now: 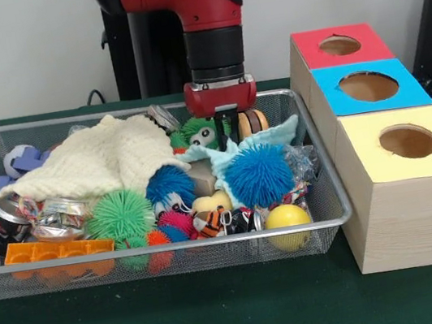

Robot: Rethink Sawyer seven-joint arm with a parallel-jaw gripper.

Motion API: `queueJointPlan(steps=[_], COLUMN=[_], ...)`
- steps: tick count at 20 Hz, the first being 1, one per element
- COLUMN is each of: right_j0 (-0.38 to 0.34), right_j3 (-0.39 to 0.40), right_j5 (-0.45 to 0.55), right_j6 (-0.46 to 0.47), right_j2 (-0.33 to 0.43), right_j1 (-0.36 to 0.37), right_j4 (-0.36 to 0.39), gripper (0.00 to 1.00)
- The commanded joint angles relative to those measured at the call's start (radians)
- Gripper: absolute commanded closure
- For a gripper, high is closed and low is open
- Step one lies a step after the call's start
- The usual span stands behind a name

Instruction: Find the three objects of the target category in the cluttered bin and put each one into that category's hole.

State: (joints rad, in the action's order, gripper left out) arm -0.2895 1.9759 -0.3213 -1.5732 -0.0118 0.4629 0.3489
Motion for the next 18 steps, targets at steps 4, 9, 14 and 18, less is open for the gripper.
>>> queueJointPlan(steps=[4, 9, 14, 18], right_j0=[-0.184, -0.327, -0.462, -0.54], right_j3=[-0.127, -0.112, -0.114, -0.124], right_j5=[0.123, 0.294, 0.48, 0.575], right_j6=[-0.079, 0.001, 0.126, 0.196], right_j2=[0.189, 0.332, 0.473, 0.556], right_j1=[0.065, 0.147, 0.206, 0.216], right_j4=[0.135, 0.189, 0.204, 0.222], gripper=[1.0, 1.0, 1.0, 1.0])
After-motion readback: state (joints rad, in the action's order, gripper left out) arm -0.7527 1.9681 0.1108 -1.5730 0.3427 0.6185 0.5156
